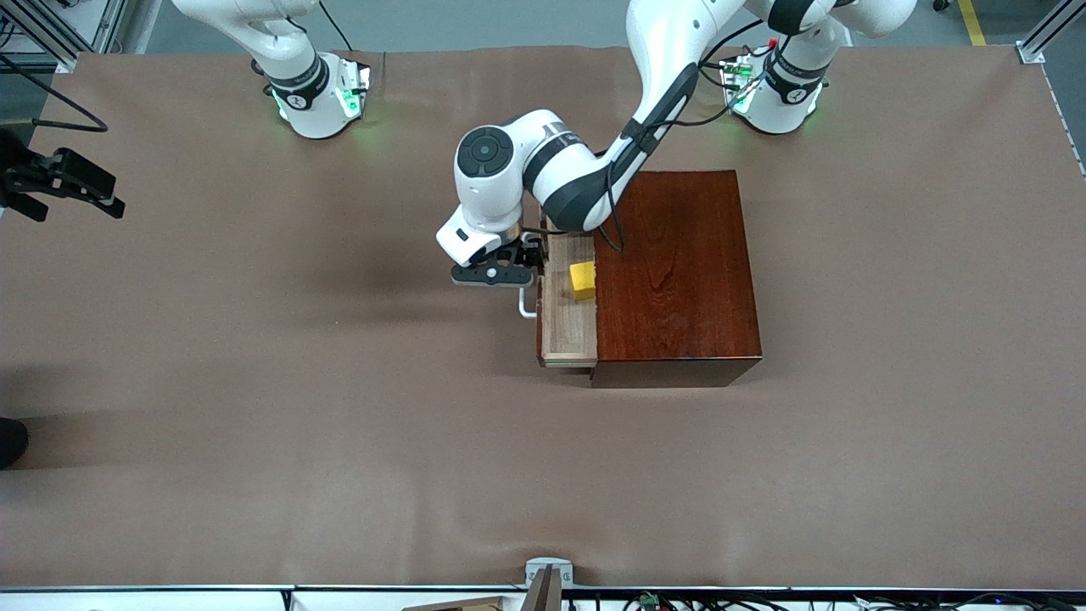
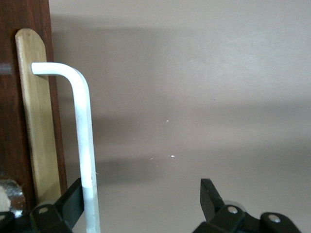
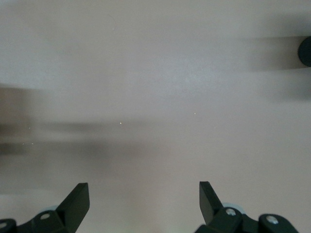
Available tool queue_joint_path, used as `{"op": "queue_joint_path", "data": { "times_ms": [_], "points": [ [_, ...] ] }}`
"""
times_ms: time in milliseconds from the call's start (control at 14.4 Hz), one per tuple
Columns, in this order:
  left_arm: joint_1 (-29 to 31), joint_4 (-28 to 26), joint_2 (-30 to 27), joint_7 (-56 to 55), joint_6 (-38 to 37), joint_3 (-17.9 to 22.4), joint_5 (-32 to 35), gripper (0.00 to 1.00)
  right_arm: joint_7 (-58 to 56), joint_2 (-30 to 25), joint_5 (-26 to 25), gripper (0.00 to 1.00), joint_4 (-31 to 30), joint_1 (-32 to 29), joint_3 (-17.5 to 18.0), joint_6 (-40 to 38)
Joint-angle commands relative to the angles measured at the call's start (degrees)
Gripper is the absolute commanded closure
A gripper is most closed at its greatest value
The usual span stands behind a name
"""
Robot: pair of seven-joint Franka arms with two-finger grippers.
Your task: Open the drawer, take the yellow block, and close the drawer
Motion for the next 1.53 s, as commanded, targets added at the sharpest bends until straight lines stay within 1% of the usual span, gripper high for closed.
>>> {"op": "queue_joint_path", "data": {
  "times_ms": [0,417,695,834,973,1112,1181,1320,1459],
  "points": [
    [-0.89,1.85,1.49,0.05,5.08,-1.33,-5.01,0.0,0.82,0.5,-0.09,0.0,0.65,-0.09,0.27,0.03],
    [-0.98,1.85,2.01,-0.04,11.41,-1.24,-10.81,0.0,0.82,0.85,0.0,0.0,0.65,0.18,0.36,0.21],
    [-0.98,1.85,3.06,-0.22,15.71,-2.73,-11.17,0.0,0.82,0.86,0.0,0.0,0.65,0.27,0.36,0.21],
    [-0.98,1.85,3.51,-0.22,18.26,-3.61,-12.66,0.0,0.82,0.86,0.0,0.0,0.65,0.27,0.36,0.21],
    [-0.9,1.85,3.24,-0.39,19.15,-3.79,-12.84,0.0,0.82,0.86,-0.09,0.0,0.65,0.27,0.36,0.21],
    [-0.55,1.76,2.37,-1.18,16.62,-3.35,-12.76,0.0,0.82,0.86,0.0,0.0,0.65,0.18,0.36,0.21],
    [-0.37,1.76,1.93,-1.1,12.78,-2.56,-12.32,0.0,0.82,0.86,-0.09,0.0,0.65,0.18,0.36,0.21],
    [-0.45,1.76,-0.52,-1.18,7.57,1.03,-12.32,0.0,0.82,0.86,0.0,0.0,0.65,0.18,0.36,0.21],
    [-0.28,1.85,-3.51,-1.71,2.92,2.62,-12.31,0.0,0.82,0.86,0.0,0.0,0.65,0.18,0.36,0.21]
  ]
}}
